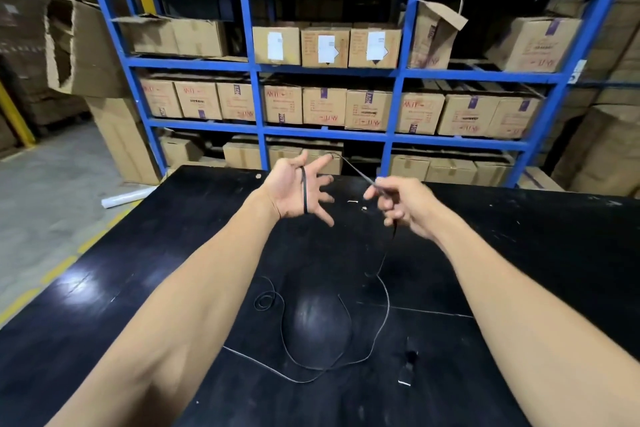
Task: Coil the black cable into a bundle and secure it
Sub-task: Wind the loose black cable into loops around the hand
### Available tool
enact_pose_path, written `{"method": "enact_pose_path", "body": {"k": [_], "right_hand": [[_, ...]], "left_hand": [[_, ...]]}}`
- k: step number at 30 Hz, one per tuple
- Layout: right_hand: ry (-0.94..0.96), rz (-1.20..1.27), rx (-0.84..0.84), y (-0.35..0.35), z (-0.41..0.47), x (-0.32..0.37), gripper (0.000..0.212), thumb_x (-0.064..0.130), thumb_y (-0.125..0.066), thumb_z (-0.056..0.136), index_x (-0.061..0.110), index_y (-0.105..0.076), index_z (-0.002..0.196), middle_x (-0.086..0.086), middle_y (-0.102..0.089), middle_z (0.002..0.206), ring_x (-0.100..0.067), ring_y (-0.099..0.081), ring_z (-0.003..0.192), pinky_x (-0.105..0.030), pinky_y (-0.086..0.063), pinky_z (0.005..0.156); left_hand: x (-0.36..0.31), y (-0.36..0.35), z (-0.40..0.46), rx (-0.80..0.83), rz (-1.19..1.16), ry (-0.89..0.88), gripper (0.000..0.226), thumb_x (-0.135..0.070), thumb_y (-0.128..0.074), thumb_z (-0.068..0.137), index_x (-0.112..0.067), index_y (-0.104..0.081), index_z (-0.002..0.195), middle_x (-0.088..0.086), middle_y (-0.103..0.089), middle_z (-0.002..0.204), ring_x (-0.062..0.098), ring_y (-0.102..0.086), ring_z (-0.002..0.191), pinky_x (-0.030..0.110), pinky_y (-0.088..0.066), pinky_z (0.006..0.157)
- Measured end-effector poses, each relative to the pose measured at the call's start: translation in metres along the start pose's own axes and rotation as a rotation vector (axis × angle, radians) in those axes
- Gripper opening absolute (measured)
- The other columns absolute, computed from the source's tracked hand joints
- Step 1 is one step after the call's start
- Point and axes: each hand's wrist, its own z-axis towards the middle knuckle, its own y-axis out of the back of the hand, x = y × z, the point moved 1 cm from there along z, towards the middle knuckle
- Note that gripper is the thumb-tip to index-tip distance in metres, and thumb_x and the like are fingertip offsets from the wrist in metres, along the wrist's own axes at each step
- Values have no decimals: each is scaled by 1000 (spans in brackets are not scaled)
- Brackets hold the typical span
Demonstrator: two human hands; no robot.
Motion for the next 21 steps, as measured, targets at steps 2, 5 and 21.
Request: {"method": "enact_pose_path", "body": {"k": [2,5,21], "right_hand": [[-51,42,109,-12,-12,-26,39,32,-44,105,10,-71,89,3,-41,58,-11,-28,43,-27,-40,49],[-129,92,228,-27,-21,-60,42,42,-43,105,12,-70,93,0,-40,60,-13,-27,47,-28,-40,53],[-88,-613,-116,-11,12,-51,73,84,-62,71,13,-73,65,0,-48,53,-17,-47,45,-30,-48,56]], "left_hand": [[-8,-4,4,95,-50,-79,60,-59,-23,99,-36,-19,154,13,14,164,54,19,143,87,-3,95],[-19,-17,7,191,-96,-170,58,-57,-21,100,-37,-18,154,15,8,164,57,8,143,88,-7,95],[-23,-42,-17,513,47,-48,52,-56,-21,101,-42,-25,152,10,-9,165,57,-14,143,84,-6,101]]}}
